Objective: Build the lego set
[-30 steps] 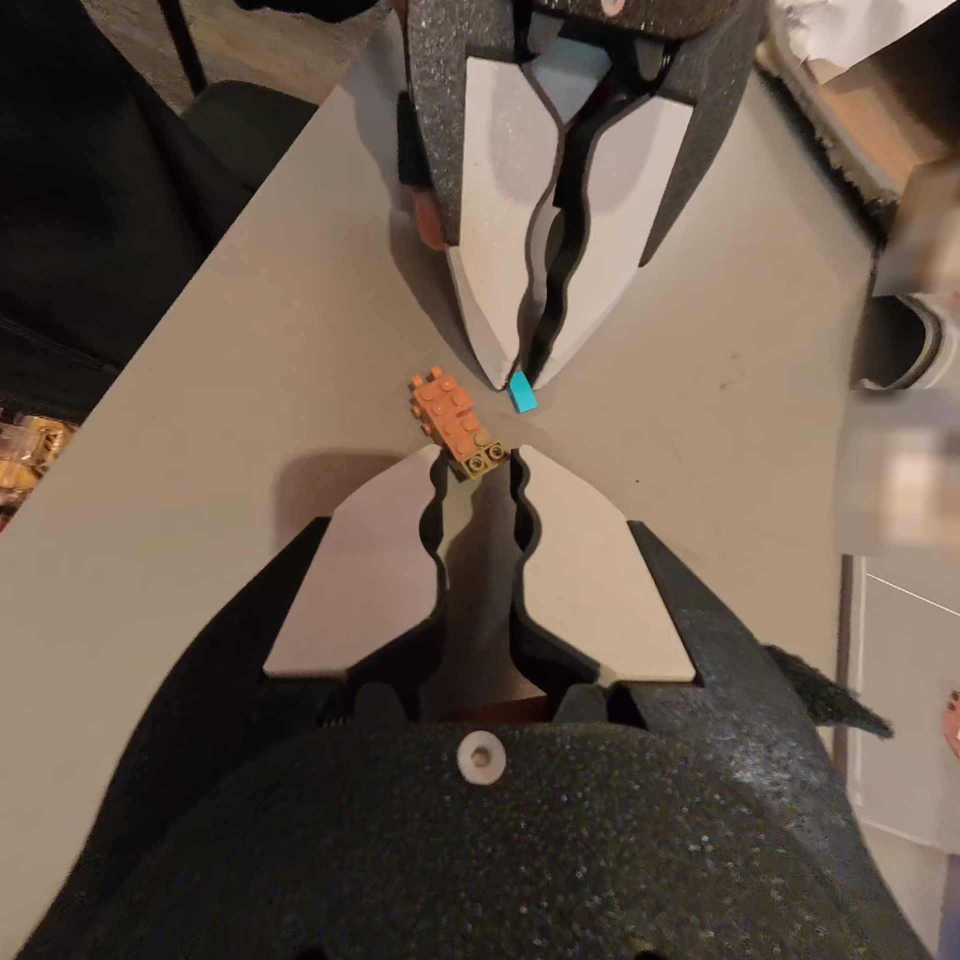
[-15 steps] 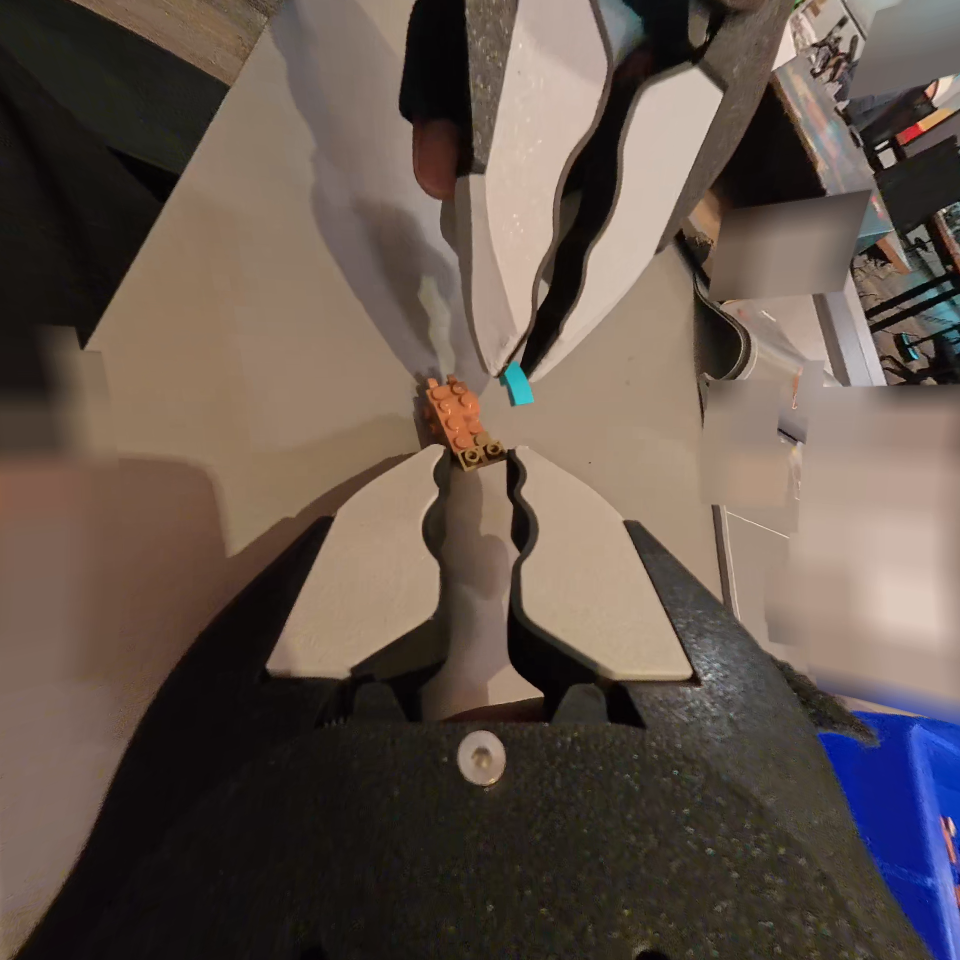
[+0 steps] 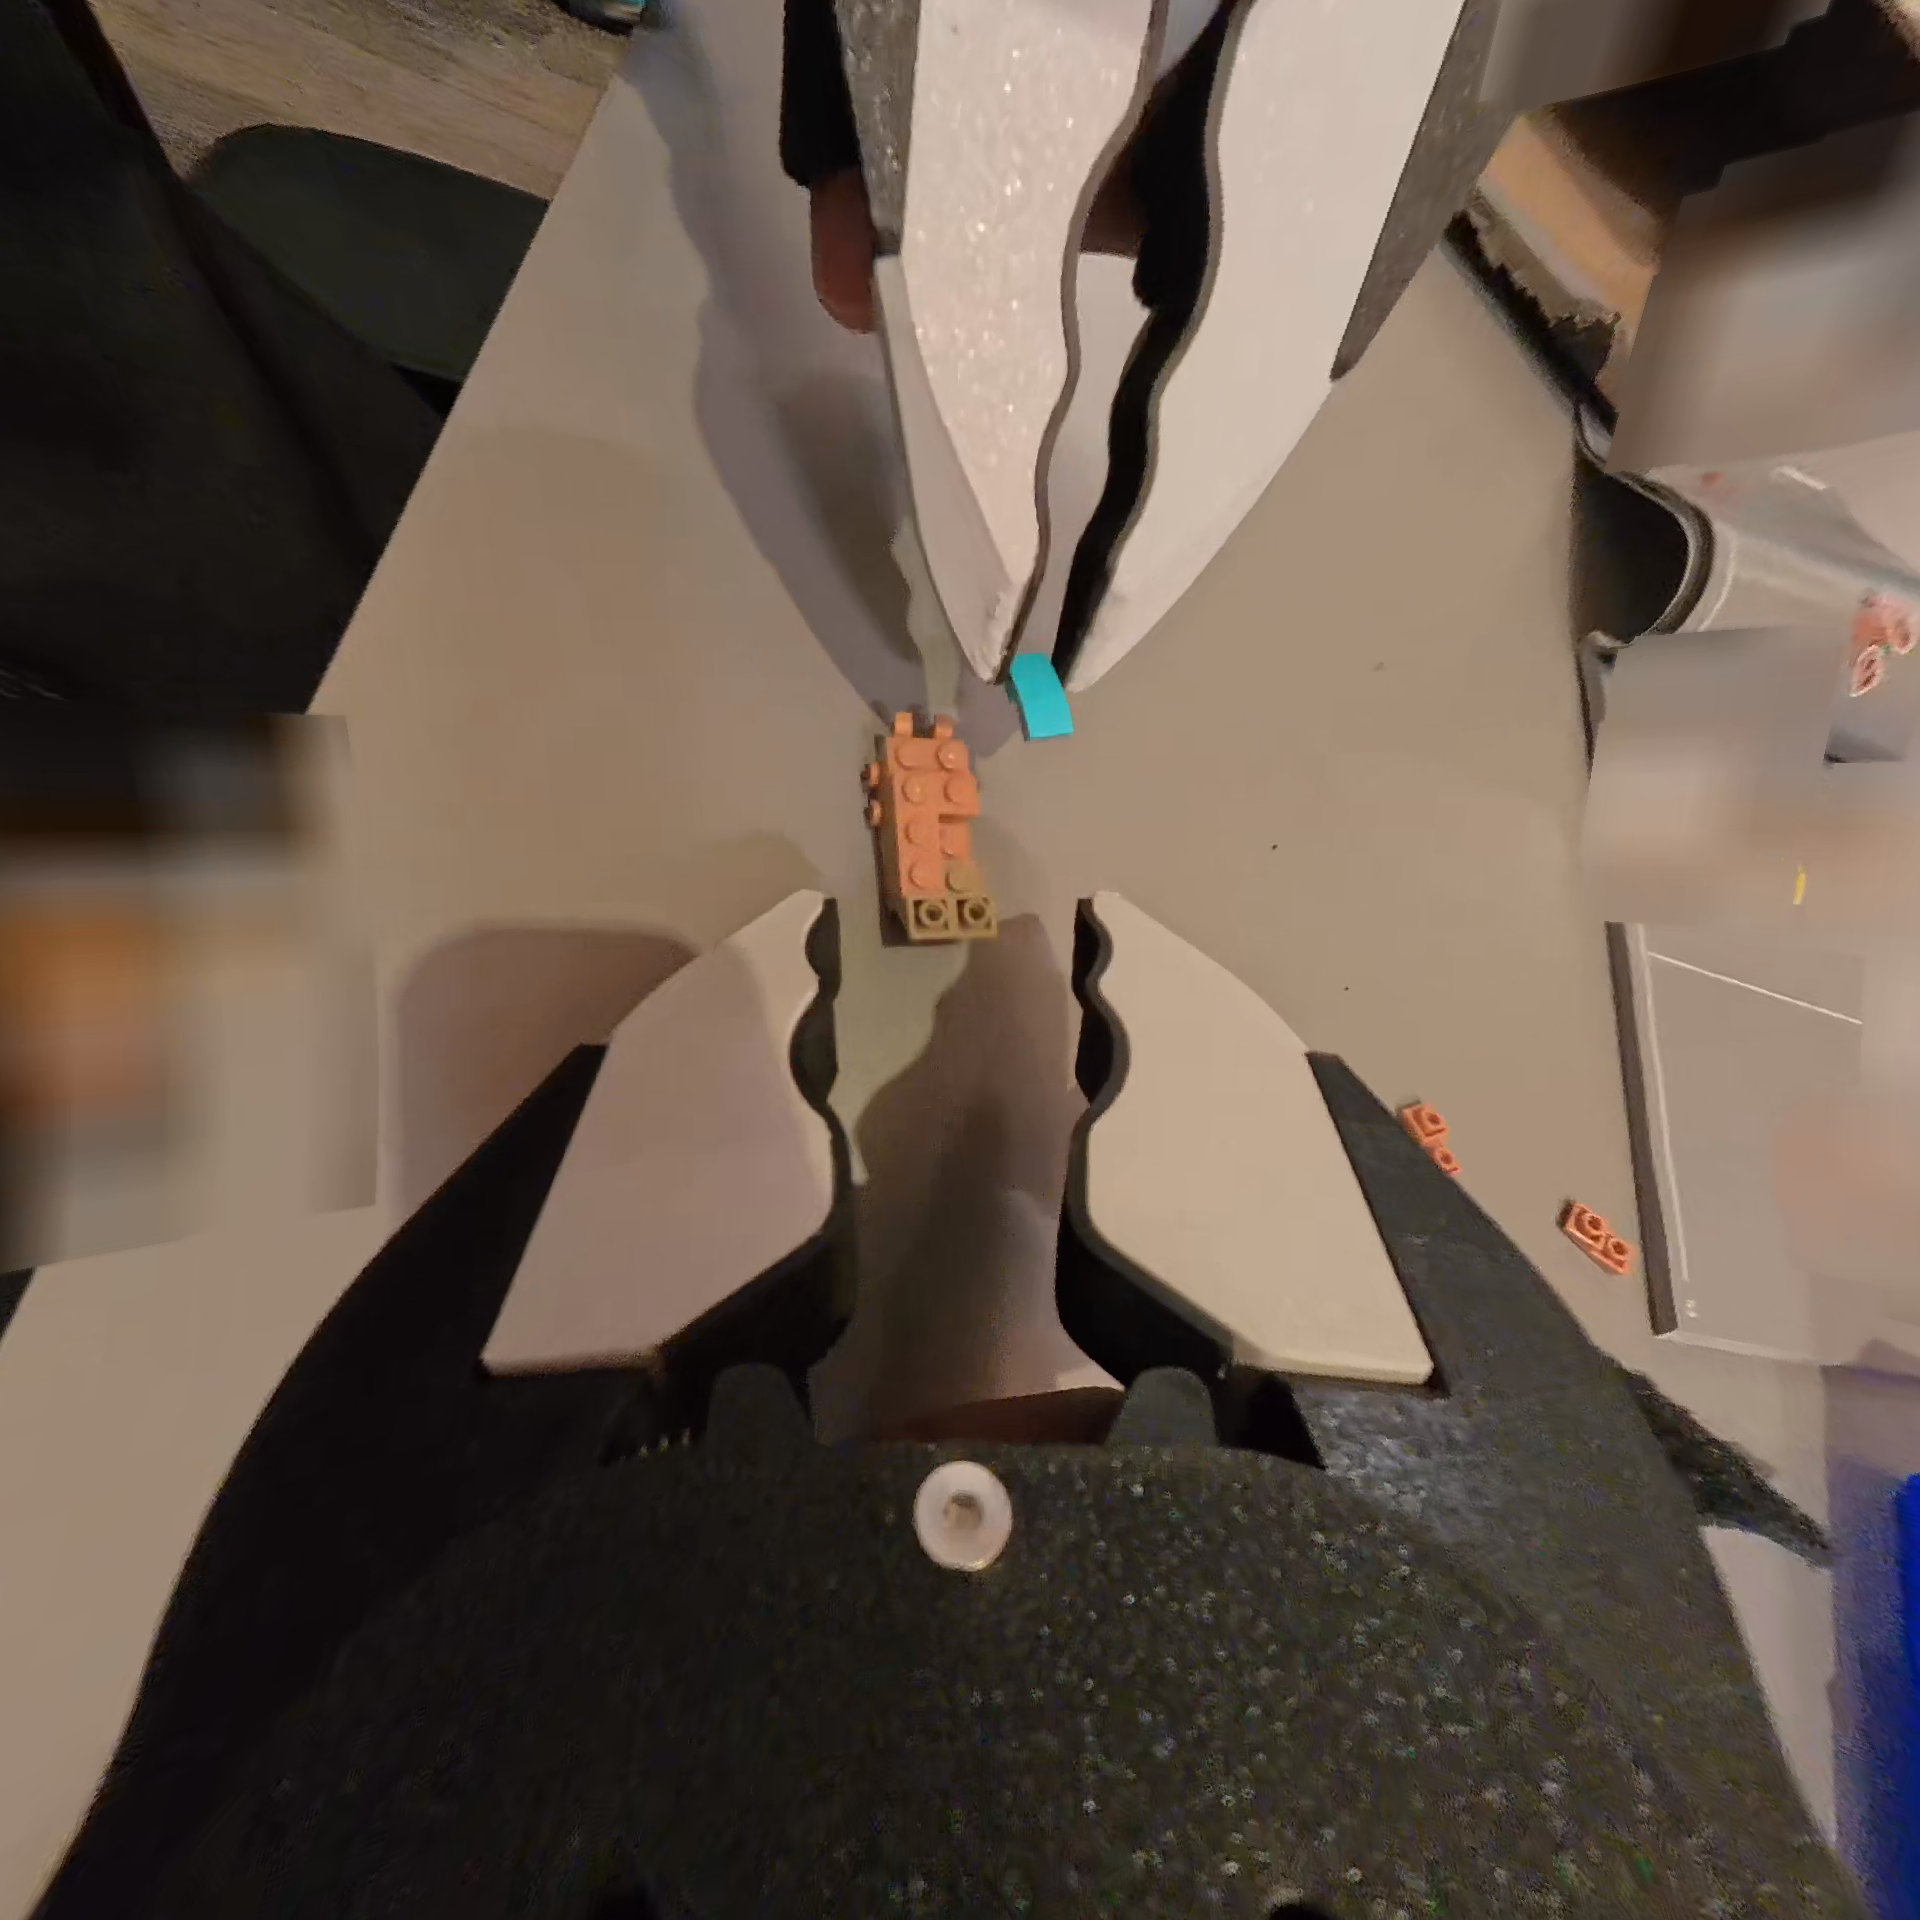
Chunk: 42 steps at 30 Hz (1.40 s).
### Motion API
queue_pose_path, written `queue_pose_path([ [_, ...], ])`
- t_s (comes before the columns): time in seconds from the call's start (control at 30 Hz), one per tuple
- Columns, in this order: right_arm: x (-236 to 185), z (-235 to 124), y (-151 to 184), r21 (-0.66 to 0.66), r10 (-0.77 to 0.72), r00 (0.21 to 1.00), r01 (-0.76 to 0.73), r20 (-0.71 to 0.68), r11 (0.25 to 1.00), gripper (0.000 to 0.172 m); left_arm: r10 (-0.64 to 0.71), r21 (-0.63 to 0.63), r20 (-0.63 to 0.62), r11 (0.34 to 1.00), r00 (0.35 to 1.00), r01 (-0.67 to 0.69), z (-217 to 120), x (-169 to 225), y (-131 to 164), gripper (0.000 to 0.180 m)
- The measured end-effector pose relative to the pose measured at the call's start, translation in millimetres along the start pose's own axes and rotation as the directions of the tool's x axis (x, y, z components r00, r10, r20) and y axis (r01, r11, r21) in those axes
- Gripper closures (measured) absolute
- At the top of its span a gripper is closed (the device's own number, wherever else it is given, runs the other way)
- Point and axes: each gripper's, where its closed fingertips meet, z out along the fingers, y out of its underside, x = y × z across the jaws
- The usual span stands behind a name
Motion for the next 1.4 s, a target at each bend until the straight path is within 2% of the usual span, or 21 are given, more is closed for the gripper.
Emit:
queue_pose_path([
  [0.2,-2.3,6.9,3.3,-0.040,0.074,0.989,-0.069,0.129,0.997,0.127,0.045,0.000,-0.040,0.999,0.998,-0.045,1.2,4.3,-4.3,0.172],
  [0.33,-0.5,9.6,0.3,-0.029,0.059,0.993,-0.056,0.106,0.998,0.154,0.083,-0.026,-0.066,0.996,0.994,-0.085,3.3,6.6,-4.3,0.172],
  [0.6,-0.6,4.2,-6.2,0.031,-0.054,0.998,0.055,-0.031,0.998,0.155,0.199,-0.110,-0.056,0.973,0.978,-0.204,6.1,4.8,-5.6,0.172],
  [0.8,-6.8,3.5,-13.8,0.061,-0.065,0.997,0.068,-0.045,0.996,0.155,0.258,-0.146,-0.076,0.953,0.963,-0.266,8.7,10.1,-10.6,0.172],
  [1.1,-3.1,1.7,-15.5,0.079,-0.046,0.997,0.051,-0.067,0.996,0.155,0.275,-0.205,-0.089,0.936,0.957,-0.287,7.9,11.5,-7.2,0.172],
  [1.4,-3.5,5.9,-10.5,0.035,-0.041,0.998,0.043,-0.055,0.998,0.155,0.287,-0.243,-0.099,0.922,0.953,-0.302,13.7,10.7,-2.3,0.172],
])
